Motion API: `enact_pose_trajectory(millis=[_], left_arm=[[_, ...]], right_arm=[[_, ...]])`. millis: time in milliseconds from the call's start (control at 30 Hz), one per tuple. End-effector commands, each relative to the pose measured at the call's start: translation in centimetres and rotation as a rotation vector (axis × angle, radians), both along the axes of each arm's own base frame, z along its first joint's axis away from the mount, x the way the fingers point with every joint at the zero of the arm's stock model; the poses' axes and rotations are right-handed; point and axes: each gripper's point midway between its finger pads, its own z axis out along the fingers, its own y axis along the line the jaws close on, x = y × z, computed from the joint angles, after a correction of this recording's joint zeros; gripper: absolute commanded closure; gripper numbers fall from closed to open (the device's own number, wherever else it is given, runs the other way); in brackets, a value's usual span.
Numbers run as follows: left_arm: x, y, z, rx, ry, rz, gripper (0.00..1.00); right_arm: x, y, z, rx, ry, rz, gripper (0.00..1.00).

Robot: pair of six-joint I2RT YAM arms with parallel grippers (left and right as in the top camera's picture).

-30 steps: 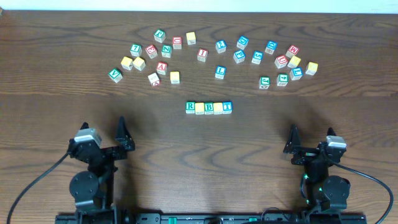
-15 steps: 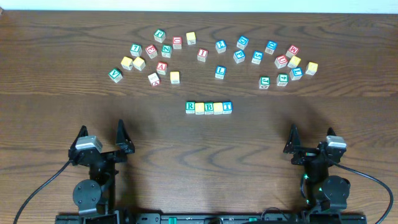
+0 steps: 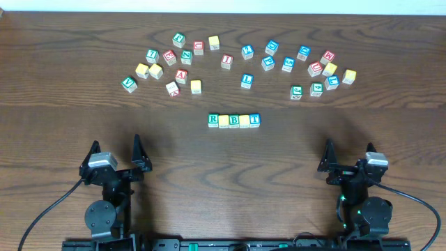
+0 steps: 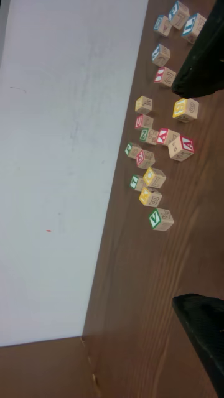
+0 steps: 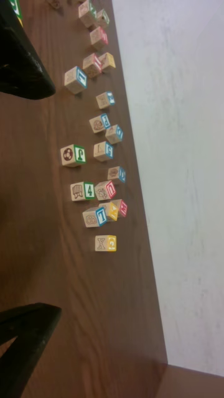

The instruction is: Spell out ROBOT

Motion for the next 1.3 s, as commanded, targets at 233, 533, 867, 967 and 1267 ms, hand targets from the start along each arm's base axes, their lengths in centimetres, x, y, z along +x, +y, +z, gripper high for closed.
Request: enact_pose_trajectory(millis=[233, 533, 867, 967, 1267], left_arm=[[-0.1, 0.8, 0.1, 0.029, -0.008, 0.045, 0.01], [-0.2, 0.7, -3.2, 0.060, 0.132, 0.041, 0.01], [-0.3, 0.2, -4.4, 0.129, 0.188, 0.006, 0.01], [-0.2, -0.5, -4.3, 0.216, 0.188, -0.043, 0.01], [-0.2, -0.4, -4.3, 0.207, 0.187, -0.037, 0.01]], right_arm=[[0.0, -0.2, 0.0, -0.007, 0.000, -0.006, 0.01], [0.0, -0.2, 0.0, -0.007, 0.000, -0.006, 0.01], [0.0, -0.2, 0.0, -0.007, 0.000, -0.006, 0.01], [0.0, -0.2, 0.0, -0.007, 0.000, -0.006, 0.01], [0.0, -0.2, 0.0, -0.007, 0.000, -0.006, 0.01]])
